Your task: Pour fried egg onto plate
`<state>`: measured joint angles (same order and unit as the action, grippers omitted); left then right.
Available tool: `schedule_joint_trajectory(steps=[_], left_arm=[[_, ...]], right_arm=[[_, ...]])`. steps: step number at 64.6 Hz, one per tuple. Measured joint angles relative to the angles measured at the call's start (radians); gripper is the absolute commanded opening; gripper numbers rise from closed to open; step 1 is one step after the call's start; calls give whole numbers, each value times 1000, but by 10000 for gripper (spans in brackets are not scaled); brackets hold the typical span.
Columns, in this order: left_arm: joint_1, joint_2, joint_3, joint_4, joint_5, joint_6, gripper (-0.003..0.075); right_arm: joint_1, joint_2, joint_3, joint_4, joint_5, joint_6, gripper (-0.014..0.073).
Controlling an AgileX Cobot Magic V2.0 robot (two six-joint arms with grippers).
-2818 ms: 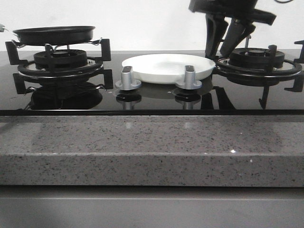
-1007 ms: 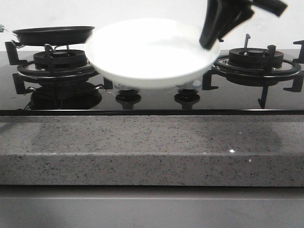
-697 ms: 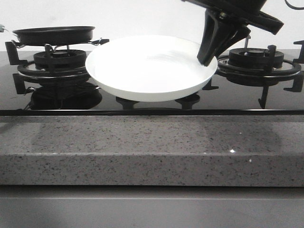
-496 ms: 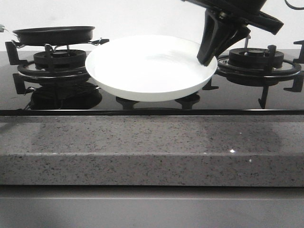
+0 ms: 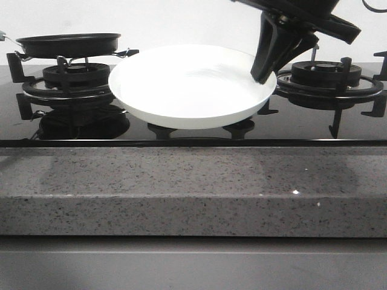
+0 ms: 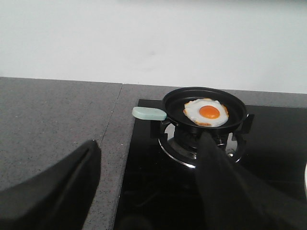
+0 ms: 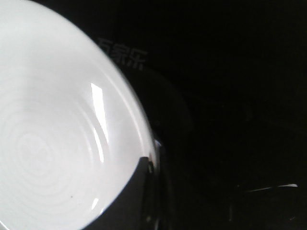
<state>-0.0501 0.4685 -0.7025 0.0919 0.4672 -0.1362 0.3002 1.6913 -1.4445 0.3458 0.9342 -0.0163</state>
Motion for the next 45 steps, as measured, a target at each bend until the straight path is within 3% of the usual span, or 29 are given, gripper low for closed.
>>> schedule_joint_trajectory(steps=[7, 18, 33, 45], left_arm=[[0, 1, 0, -2, -6, 0, 478], [0, 45, 0, 6, -2, 0, 687], [19, 213, -78, 56, 141, 0, 691], [118, 441, -223, 47, 246, 0, 691]], right_arm=[[0, 0, 0, 0, 0, 0, -68], [0, 0, 0, 0, 0, 0, -68], [0, 0, 0, 2, 0, 0, -68], [0, 0, 0, 2, -1, 0, -68]])
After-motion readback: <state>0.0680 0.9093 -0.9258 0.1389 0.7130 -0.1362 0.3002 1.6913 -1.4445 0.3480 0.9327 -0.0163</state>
